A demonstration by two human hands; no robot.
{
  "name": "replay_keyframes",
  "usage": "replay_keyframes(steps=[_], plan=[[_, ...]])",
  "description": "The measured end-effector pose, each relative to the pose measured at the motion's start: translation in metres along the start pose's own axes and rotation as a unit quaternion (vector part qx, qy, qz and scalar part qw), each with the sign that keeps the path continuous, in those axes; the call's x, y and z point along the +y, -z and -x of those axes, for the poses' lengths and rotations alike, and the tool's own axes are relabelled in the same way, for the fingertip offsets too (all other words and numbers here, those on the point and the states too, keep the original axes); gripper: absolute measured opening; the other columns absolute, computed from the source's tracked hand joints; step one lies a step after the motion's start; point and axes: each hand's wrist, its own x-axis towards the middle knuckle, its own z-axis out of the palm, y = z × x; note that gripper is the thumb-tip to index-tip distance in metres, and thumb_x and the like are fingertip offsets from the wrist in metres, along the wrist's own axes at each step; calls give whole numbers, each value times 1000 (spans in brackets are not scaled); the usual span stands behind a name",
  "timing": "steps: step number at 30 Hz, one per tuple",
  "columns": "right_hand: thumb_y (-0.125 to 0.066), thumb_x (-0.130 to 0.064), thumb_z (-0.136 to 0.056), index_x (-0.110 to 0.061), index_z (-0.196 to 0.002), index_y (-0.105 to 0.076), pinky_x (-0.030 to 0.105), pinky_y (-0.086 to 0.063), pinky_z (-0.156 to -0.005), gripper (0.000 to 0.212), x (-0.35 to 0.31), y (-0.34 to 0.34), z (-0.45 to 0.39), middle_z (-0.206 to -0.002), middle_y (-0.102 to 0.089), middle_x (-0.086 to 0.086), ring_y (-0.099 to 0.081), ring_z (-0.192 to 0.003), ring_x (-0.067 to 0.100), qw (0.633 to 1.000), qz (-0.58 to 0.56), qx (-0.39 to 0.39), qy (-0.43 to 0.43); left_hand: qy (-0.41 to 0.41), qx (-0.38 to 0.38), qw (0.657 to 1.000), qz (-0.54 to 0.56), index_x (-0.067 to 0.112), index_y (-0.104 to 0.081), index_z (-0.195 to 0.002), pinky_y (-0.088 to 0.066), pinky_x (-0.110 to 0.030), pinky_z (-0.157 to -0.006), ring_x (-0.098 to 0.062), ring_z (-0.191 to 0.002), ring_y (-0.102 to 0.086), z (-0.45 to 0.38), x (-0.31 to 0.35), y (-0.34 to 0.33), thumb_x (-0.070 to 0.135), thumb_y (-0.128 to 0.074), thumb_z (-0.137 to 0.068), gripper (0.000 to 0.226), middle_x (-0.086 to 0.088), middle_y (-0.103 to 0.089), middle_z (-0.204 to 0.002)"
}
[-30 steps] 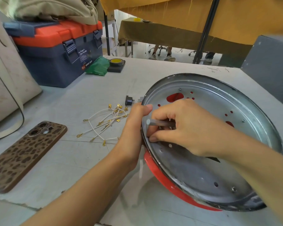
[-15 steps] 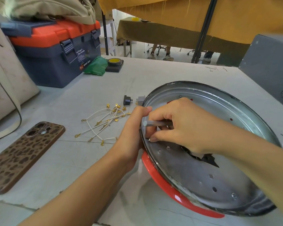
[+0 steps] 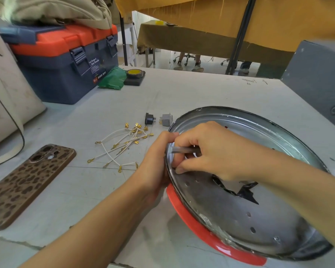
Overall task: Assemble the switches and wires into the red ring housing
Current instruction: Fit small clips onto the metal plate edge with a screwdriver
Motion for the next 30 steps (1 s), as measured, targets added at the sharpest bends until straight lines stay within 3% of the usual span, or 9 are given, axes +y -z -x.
replay_keyframes(steps=[6, 11, 17, 22, 26, 30], plan=[[-76, -21, -74, -18, -72, -70, 27, -45, -60, 7, 0, 1, 0, -69, -67, -1, -58, -64, 9, 1000, 9, -8, -24, 2, 5, 1000, -26, 17, -67, -62, -43, -28, -59, -19, -62, -58, 1, 1, -1, 31, -38, -86, 40, -7, -65, -63], [-76, -21, -74, -16, -68, -66, 23, -40, -56, 12, 0, -2, 0, -60, -60, -3, -52, -58, 8, 999, 20, -16, -27, -16, 17, 999, -31, 21, -66, -47, -45, -13, -42, -7, -44, -58, 6, 7, -3, 16, -38, -90, 52, -1, -61, -48], [-76, -20, -74, -18, -64, -64, 22, -39, -55, 16, 0, -2, 0, -58, -58, -4, -49, -56, 6, 999, 26, -29, -36, -11, 20, 998, -67, 25, -66, -43, -43, -12, -40, -5, -42, -58, 7, 8, -3, 13, -36, -93, 60, 3, -60, -44], [-77, -22, -73, -18, -65, -64, 23, -40, -54, 16, 2, -2, -1, -61, -60, -2, -51, -57, 7, 998, 29, -29, -48, -13, 25, 994, -110, 30, -69, -50, -47, -15, -47, -6, -49, -61, 6, 7, -1, 16, -38, -93, 55, 4, -63, -49], [-77, -27, -72, -19, -63, -63, 28, -40, -54, 18, 4, -4, -1, -59, -58, -4, -48, -55, 6, 996, 56, -38, -54, -11, 54, 984, -169, 35, -68, -55, -45, -30, -62, -12, -58, -58, 3, 5, 1, 17, -42, -92, 49, 7, -63, -52], [-76, -29, -73, -20, -61, -59, 28, -38, -53, 23, 3, -4, 0, -57, -54, -4, -45, -53, 7, 996, 61, -40, -56, 4, 48, 986, -158, 28, -67, -50, -45, -17, -48, -4, -46, -56, 5, 7, 0, 13, -41, -92, 52, 6, -60, -48]])
